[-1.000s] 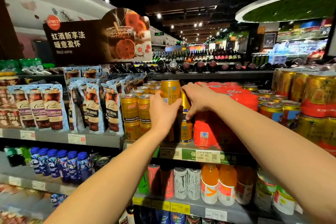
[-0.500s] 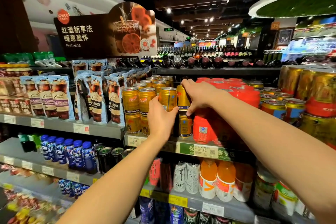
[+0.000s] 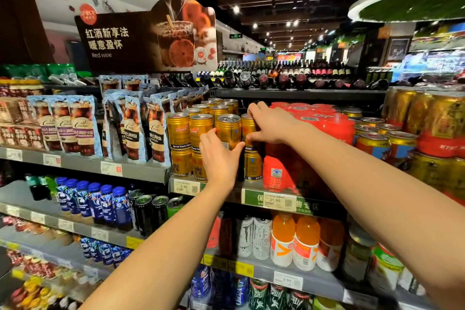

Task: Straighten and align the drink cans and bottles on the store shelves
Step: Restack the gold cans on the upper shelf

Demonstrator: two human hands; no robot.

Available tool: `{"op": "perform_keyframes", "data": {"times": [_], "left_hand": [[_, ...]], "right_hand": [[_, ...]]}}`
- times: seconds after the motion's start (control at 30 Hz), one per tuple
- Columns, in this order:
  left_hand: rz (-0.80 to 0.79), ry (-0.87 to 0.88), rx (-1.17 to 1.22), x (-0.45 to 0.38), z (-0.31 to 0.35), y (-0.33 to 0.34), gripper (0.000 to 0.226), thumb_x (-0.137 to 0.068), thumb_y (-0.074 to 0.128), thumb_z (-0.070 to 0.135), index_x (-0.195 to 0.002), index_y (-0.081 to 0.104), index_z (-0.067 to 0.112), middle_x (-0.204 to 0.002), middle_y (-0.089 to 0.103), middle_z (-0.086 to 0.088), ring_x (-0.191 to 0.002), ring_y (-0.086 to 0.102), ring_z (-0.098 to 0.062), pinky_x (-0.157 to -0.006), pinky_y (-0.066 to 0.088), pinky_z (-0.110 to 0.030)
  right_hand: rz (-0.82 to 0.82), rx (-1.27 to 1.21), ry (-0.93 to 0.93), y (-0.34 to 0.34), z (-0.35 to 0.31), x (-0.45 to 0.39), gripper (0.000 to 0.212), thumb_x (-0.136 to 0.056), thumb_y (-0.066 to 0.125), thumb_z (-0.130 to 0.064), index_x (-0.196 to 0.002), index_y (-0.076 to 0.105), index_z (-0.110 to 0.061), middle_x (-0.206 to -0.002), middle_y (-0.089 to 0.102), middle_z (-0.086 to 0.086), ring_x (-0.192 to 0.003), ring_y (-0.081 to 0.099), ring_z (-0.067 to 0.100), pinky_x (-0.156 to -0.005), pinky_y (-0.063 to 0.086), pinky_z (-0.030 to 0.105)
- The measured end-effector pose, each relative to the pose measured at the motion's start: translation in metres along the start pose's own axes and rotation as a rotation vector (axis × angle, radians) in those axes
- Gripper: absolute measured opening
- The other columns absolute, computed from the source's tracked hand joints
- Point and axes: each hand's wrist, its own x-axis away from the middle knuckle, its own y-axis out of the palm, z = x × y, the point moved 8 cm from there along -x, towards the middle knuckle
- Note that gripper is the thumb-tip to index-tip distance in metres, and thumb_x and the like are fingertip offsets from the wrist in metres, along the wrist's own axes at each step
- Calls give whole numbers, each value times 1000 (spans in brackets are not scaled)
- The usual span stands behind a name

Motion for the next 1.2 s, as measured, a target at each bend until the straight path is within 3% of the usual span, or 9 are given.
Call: {"op": "perform_keyframes", "data": {"times": [0.27,0.43,0.7,0.83,1.07,1.2], "left_hand": [[-36,35,48,0,1,-1,82,-81,77,35,-146,33,11,-142,47,-5,-132,43,-20,-105,38,-30],[-57,91,14,2,-2,-3,79,-86,72,38,-149,32,13,-137,46,-4,-129,41,-19,-104,37,-29],[-109,104,-3,-4,-6,-1,80,-88,69,42,-151,30,12,-136,48,-3,-130,43,-19,-105,38,-31],[-94,88,-15,-6,-7,-2,81,-85,72,45,-149,35,12,-127,43,-2,-117,51,-21,-94,44,-31],[-48,112,24,-3,-9,-4,65,-83,74,41,-133,44,14,-128,52,-1,-116,53,-17,-90,38,-22],[-40,104,18,-2,-17,-3,61,-84,72,48,-130,47,16,-120,55,1,-109,56,-18,-90,51,-34]], "right_hand": [[-62,-210,108,2,8,-16,42,-88,62,-52,-103,42,-18,-114,53,12,-90,53,27,-72,42,37],[-37,-239,131,1,11,-17,46,-86,67,-49,-110,47,-14,-112,57,9,-93,52,24,-72,41,36],[-36,-215,121,1,10,-17,53,-87,65,-50,-121,50,-13,-121,56,11,-108,55,29,-86,47,41],[-35,-218,121,1,10,-17,52,-87,65,-50,-122,51,-14,-123,55,12,-110,54,29,-86,45,40],[-16,-208,122,0,10,-15,51,-87,64,-50,-122,51,-14,-123,56,11,-110,55,29,-84,45,39],[20,-167,123,-2,9,-12,50,-88,62,-52,-122,52,-16,-123,58,9,-111,56,28,-86,45,41]]}}
